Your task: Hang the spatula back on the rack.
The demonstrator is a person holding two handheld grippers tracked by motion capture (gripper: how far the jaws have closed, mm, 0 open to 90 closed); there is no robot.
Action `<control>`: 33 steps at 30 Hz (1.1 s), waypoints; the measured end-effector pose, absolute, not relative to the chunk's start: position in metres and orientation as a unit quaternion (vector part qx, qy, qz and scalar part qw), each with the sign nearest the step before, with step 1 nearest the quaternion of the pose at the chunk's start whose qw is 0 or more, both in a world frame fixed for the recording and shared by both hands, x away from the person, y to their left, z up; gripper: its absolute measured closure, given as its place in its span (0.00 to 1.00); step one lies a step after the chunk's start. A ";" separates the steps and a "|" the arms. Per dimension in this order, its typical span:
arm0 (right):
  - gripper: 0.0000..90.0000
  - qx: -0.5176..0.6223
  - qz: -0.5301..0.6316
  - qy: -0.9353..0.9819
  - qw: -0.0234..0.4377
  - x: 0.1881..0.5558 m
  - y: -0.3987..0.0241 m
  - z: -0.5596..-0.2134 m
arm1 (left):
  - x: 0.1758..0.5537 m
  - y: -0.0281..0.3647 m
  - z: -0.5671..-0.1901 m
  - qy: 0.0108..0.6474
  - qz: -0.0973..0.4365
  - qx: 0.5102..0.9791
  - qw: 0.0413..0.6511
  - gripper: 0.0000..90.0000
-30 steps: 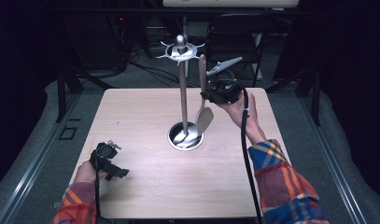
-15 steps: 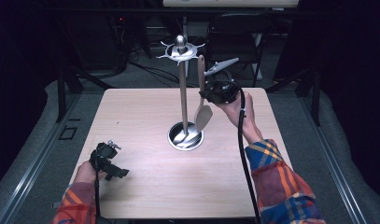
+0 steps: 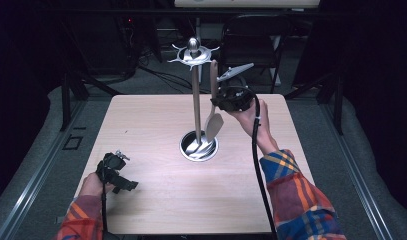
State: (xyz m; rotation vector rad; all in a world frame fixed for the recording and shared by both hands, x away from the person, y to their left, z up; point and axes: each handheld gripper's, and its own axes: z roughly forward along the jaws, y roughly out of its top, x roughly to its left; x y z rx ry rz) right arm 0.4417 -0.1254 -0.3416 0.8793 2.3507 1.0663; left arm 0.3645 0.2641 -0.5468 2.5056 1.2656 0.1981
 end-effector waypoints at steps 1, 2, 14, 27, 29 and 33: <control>0.82 0.316 0.381 0.844 0.205 0.441 -0.124 -0.341 | 0.364 0.264 -0.547 0.443 0.070 0.879 0.163 0.00; 0.82 0.316 0.381 0.844 0.205 0.441 -0.124 -0.341 | 0.364 0.264 -0.546 0.443 0.070 0.879 0.163 0.00; 0.45 0.322 0.376 0.849 0.184 0.427 -0.130 -0.339 | 0.364 0.264 -0.546 0.441 0.071 0.879 0.164 0.00; 0.16 0.313 0.326 0.879 0.155 0.380 -0.168 -0.363 | 0.365 0.263 -0.547 0.441 0.068 0.881 0.161 0.00; 0.15 0.313 0.316 0.883 0.150 0.372 -0.174 -0.374 | 0.364 0.263 -0.546 0.440 0.068 0.881 0.161 0.00; 0.15 0.318 0.279 0.893 0.155 0.360 -0.182 -0.397 | 0.365 0.263 -0.546 0.439 0.069 0.881 0.160 0.00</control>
